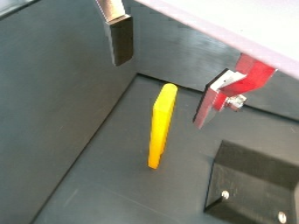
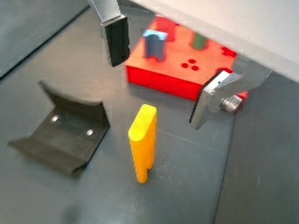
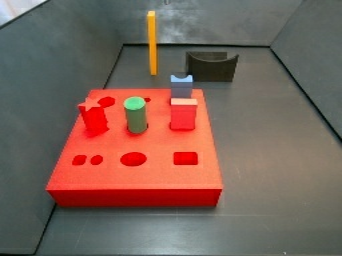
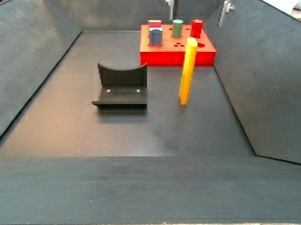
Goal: Pick up the square-circle object. Move up. Place the square-circle object on the fixture. Regrasp the square-circle object. Rotate the square-circle object. Move to above the board. Insert the square-circle object.
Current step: Rotate the square-circle object.
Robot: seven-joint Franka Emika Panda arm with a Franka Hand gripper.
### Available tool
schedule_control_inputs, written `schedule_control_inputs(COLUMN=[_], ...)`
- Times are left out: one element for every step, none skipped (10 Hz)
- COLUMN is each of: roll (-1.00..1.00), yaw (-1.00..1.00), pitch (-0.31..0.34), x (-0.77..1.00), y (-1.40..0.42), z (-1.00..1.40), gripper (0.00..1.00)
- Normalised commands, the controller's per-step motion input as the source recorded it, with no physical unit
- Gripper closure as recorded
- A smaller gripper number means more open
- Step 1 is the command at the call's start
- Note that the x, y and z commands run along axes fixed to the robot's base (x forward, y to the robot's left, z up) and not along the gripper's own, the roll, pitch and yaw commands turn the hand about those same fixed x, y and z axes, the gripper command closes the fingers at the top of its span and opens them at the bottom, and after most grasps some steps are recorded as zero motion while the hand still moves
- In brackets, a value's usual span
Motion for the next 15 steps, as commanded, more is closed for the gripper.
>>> schedule_control_inputs(roll=[-0.09,-0.11,-0.13,-0.12,-0.11,-0.10,-0.09,-0.09,-0.08,-0.08,-0.08,-0.09,-0.09,-0.09,-0.09], yaw=[1.00,1.00,0.89,0.64,0.43,0.28,0.12,0.08,0.06,0.05,0.04,0.04,0.04,0.04,0.04], pitch=[0.053,0.065,0.074,0.073,0.072,0.072,0.072,0.061,0.006,-0.014,-0.033,-0.045,-0.056,-0.059,-0.056], x=[0.02,0.02,0.02,0.02,0.03,0.03,0.00,0.01,0.04,0.03,0.03,0.02,0.02,0.02,0.00], y=[0.00,0.00,0.00,0.00,0.00,0.01,0.00,0.00,0.00,0.00,0.00,0.00,0.00,-0.01,0.00], z=[-0.01,-0.01,0.00,0.00,0.00,0.00,-1.00,-1.00,-1.00,-0.97,-0.81,-0.65,-0.44,-0.28,0.00], gripper=[0.00,0.00,0.00,0.00,0.00,0.00,0.00,0.00,0.00,0.00,0.00,0.00,0.00,0.00,1.00])
